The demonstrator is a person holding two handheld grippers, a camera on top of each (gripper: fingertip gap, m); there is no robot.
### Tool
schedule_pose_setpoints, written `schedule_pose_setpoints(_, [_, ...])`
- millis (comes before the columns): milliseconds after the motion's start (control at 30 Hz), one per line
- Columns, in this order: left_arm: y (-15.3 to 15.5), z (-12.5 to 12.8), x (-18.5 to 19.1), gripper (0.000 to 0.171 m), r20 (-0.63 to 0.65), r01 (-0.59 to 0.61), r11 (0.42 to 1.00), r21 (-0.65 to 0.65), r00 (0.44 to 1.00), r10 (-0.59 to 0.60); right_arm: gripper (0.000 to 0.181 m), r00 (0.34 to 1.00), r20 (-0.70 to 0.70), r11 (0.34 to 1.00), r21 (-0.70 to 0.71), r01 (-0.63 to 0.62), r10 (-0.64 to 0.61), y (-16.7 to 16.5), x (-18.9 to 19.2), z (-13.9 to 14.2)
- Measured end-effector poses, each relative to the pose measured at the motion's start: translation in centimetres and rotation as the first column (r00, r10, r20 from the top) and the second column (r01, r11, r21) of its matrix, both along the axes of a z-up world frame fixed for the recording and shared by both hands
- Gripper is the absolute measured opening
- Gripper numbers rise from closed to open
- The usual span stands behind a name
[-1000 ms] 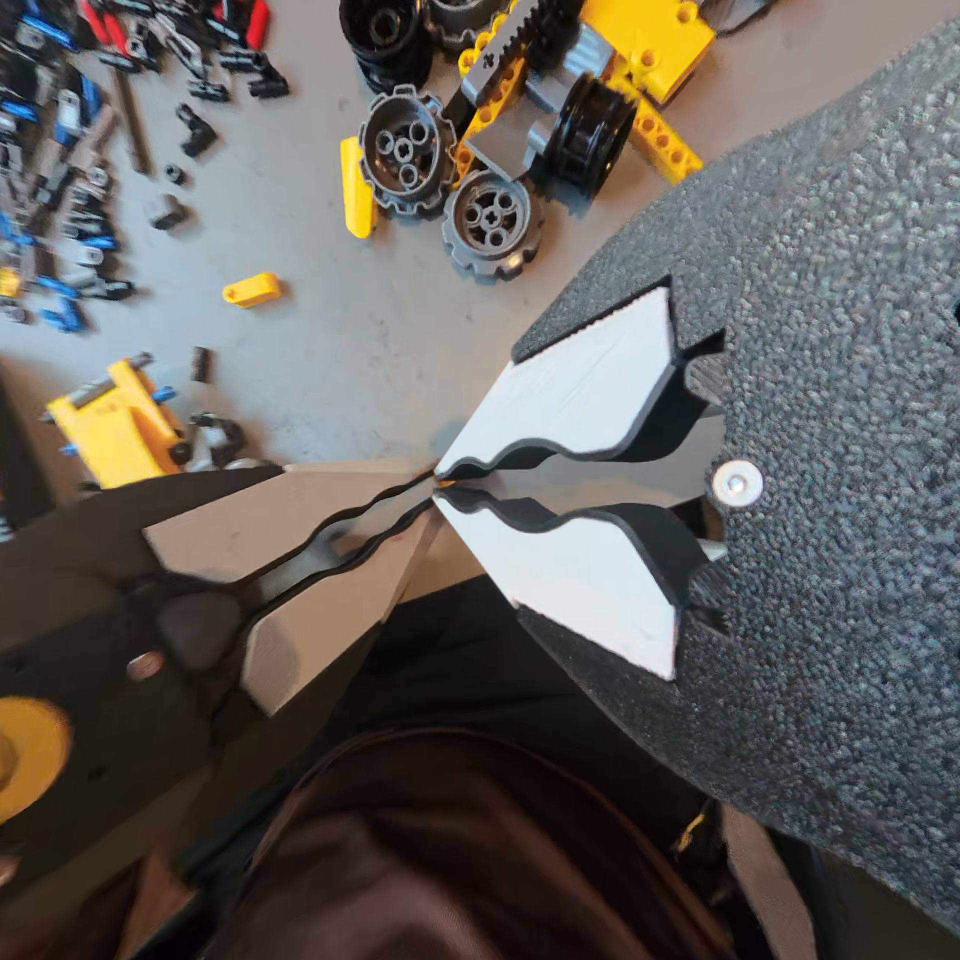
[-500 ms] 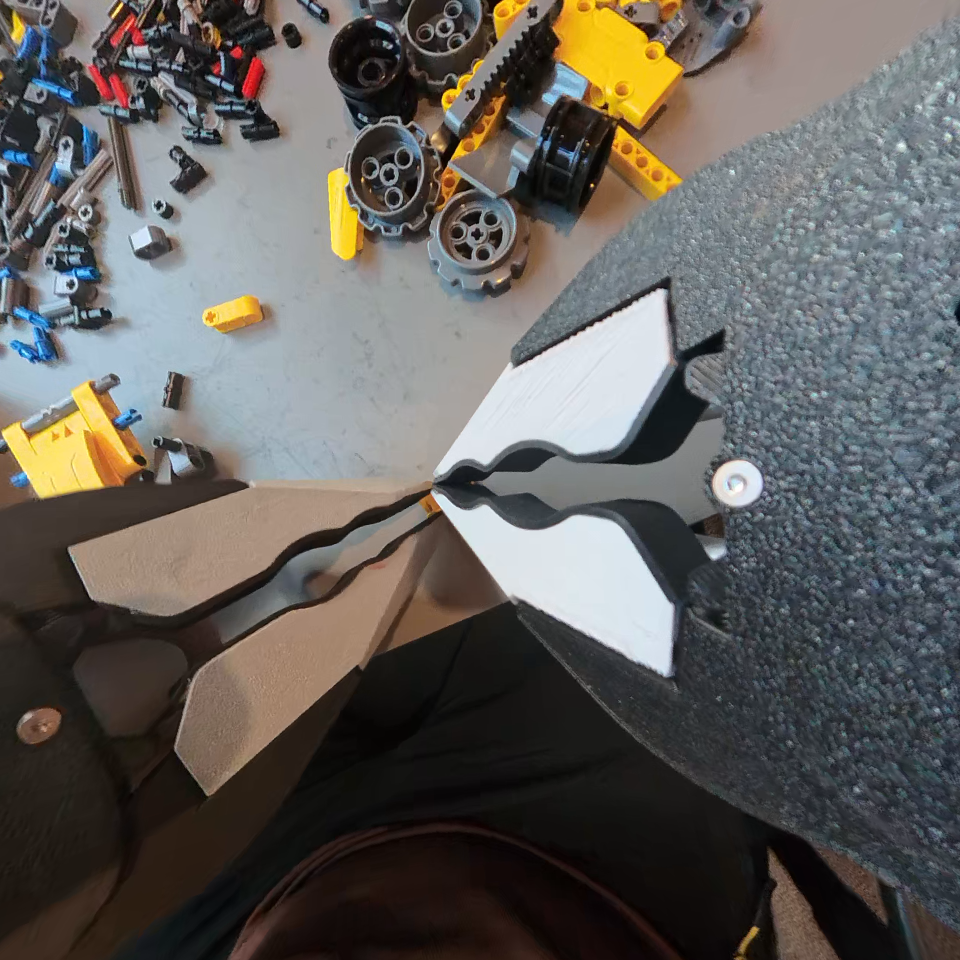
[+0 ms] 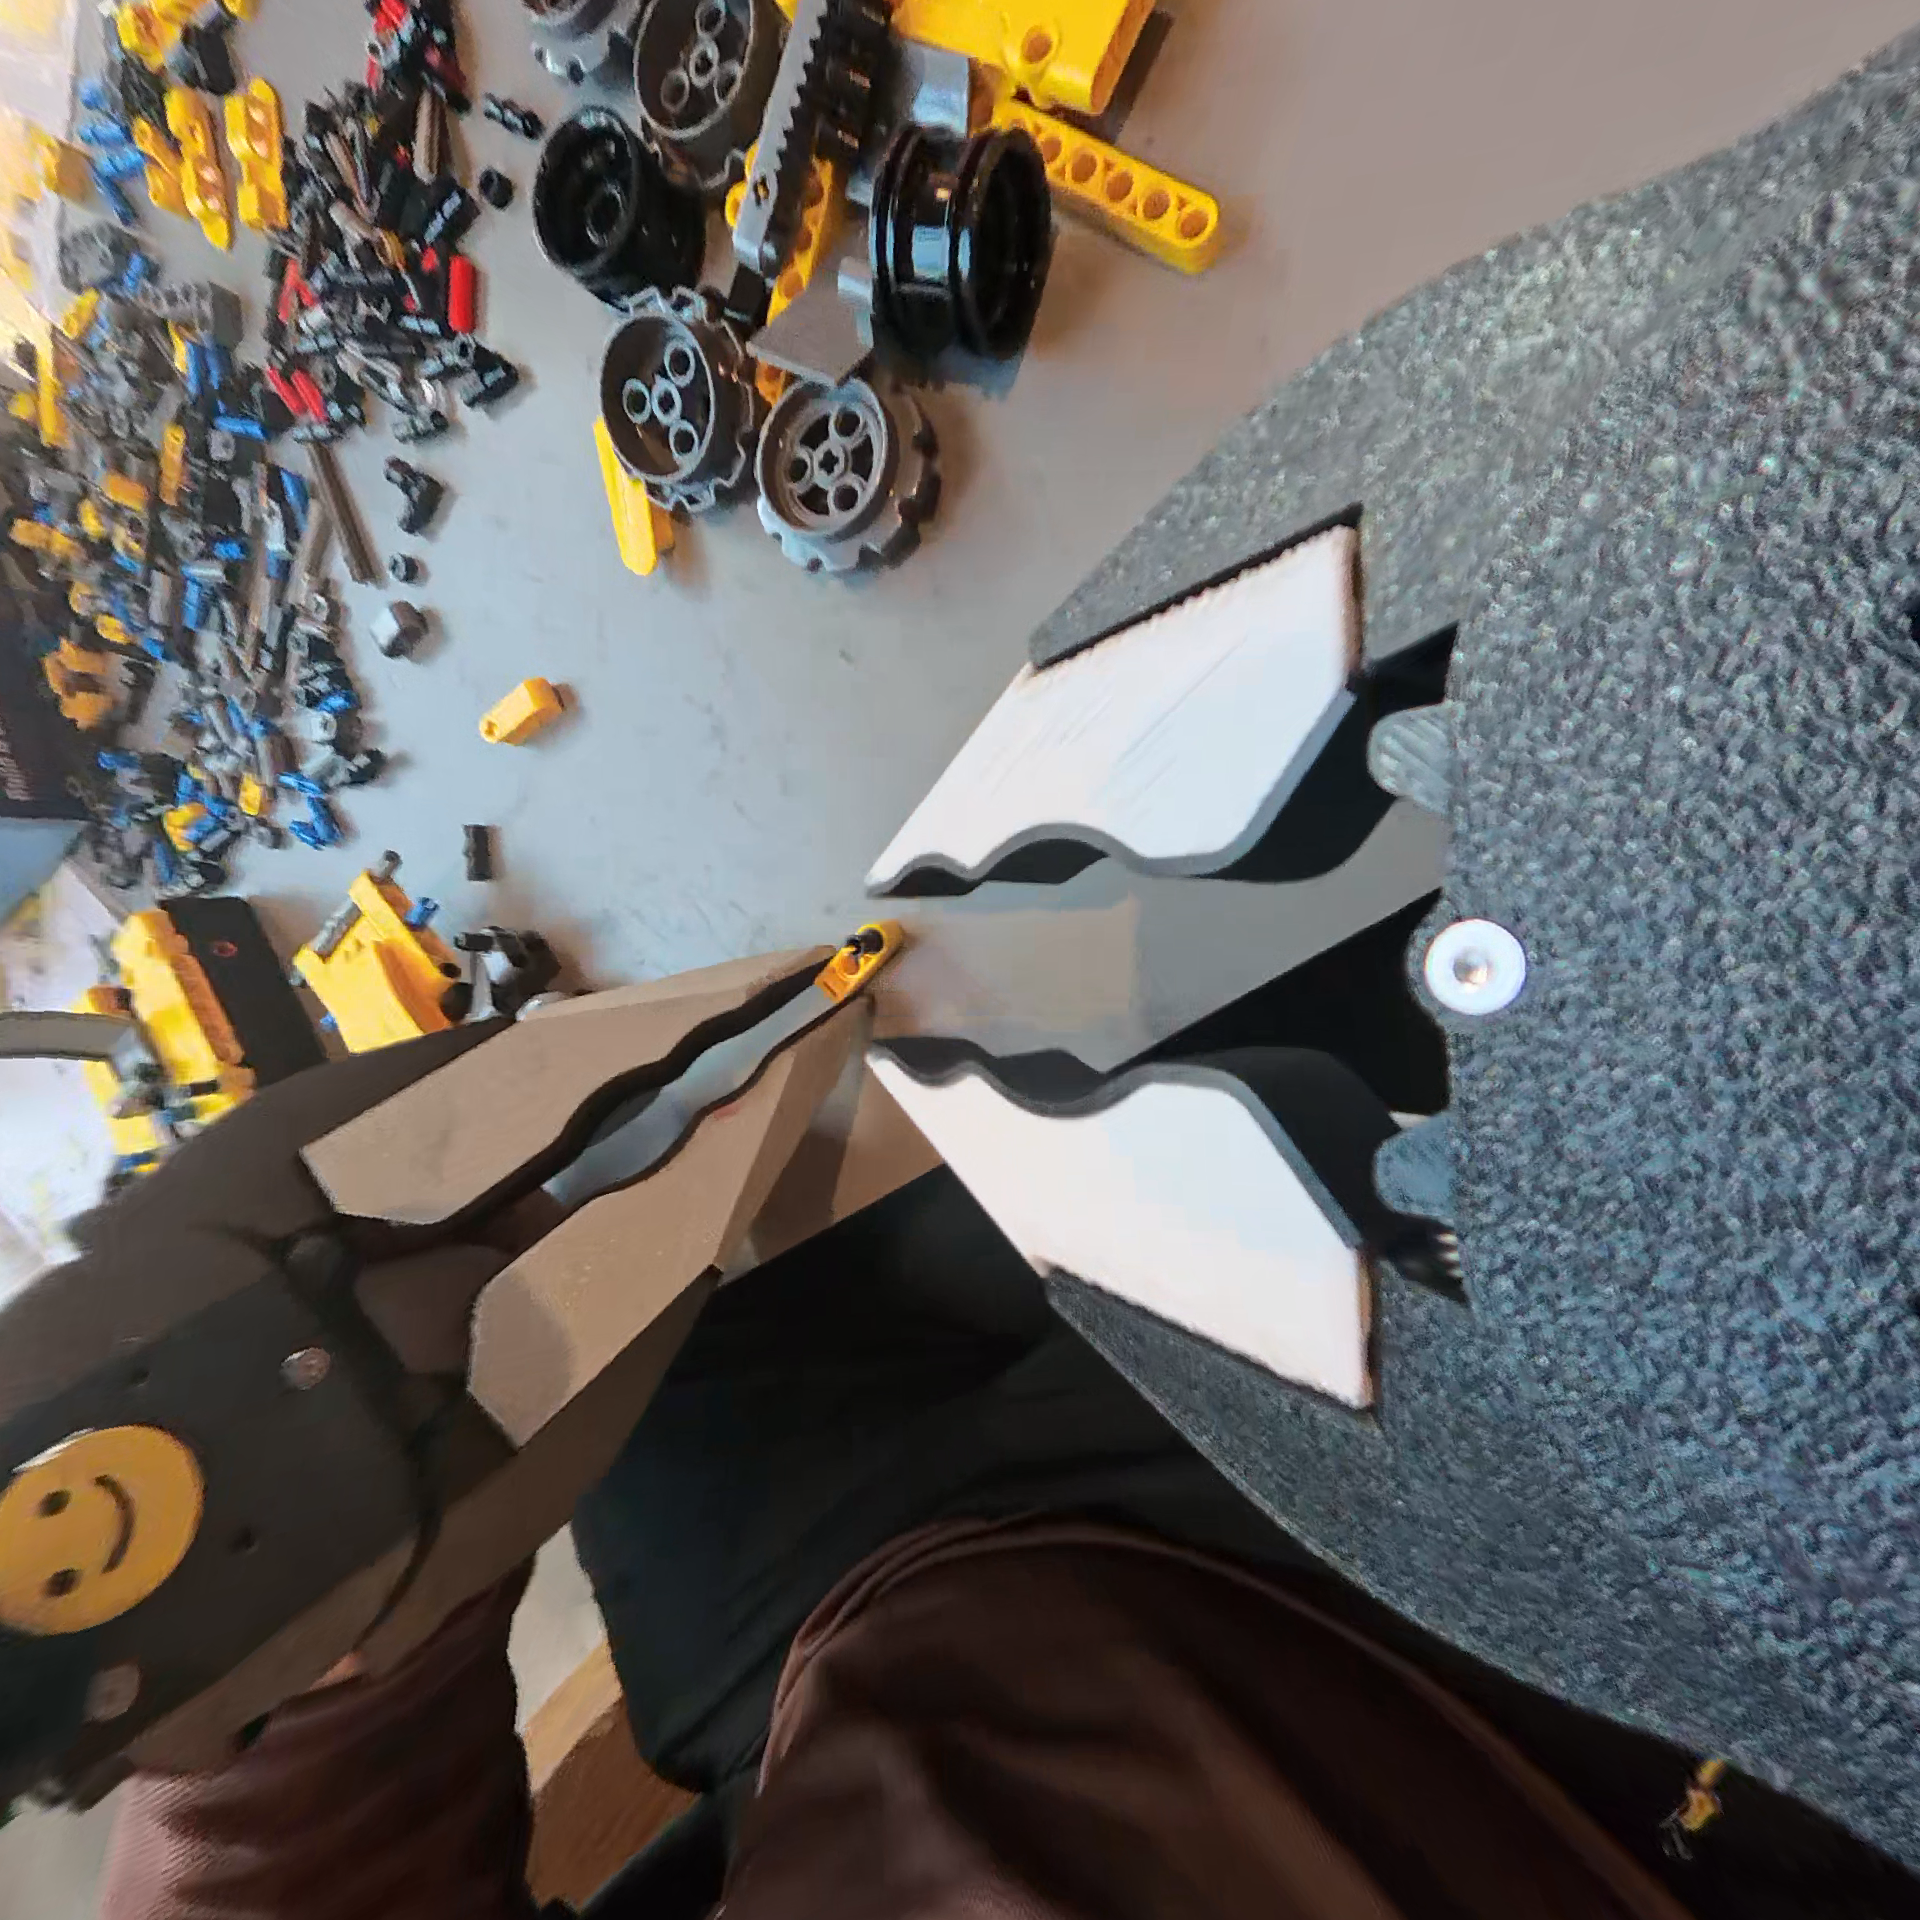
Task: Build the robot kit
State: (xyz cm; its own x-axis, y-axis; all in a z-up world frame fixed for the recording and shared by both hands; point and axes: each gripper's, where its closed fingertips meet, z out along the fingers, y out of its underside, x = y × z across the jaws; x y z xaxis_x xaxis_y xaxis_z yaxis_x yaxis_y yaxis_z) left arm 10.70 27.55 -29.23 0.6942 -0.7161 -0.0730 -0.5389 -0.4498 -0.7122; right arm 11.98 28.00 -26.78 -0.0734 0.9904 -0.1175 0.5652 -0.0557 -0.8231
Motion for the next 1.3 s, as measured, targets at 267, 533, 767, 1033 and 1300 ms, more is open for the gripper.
schedule_pose_setpoints(267, [-0.6, 0.0, -0.1, 0.006, -0.004, 0.073, 0.997, 0.015, 0.997, -0.073, 0.028, 0.994, 0.075, 0.995, 0.051, -0.083, 0.079, -0.9, -1.3, -1.3])
schedule_pose_setpoints(533, [-0.5, 0.1, -0.7, 0.009, -0.029, 0.073, 0.997, 0.027, 0.997, -0.072, 0.007, 0.989, 0.131, 0.991, 0.113, -0.078, 0.063, -1.1, -2.1, -2.4])
schedule_pose_setpoints(767, [-0.8, 1.1, -2.4, 0.022, 0.020, -0.011, 0.999, 0.051, 1.000, 0.010, 0.004, 0.993, 0.121, 0.996, 0.084, -0.015, 0.005, -0.7, -2.2, -2.5])
schedule_pose_setpoints(1033, [-4.0, 2.6, -4.8, 0.030, 0.014, -0.078, 0.993, 0.090, 0.997, 0.077, 0.004, 0.993, 0.110, 0.996, 0.087, 0.036, -0.046, 0.0, -1.7, -2.5])
schedule_pose_setpoints(1300, [-8.2, 2.6, -6.8, 0.030, 0.105, -0.141, 0.985, 0.099, 0.986, 0.131, 0.011, 0.984, 0.104, 0.987, 0.085, 0.134, -0.142, 1.9, -1.2, -2.5])
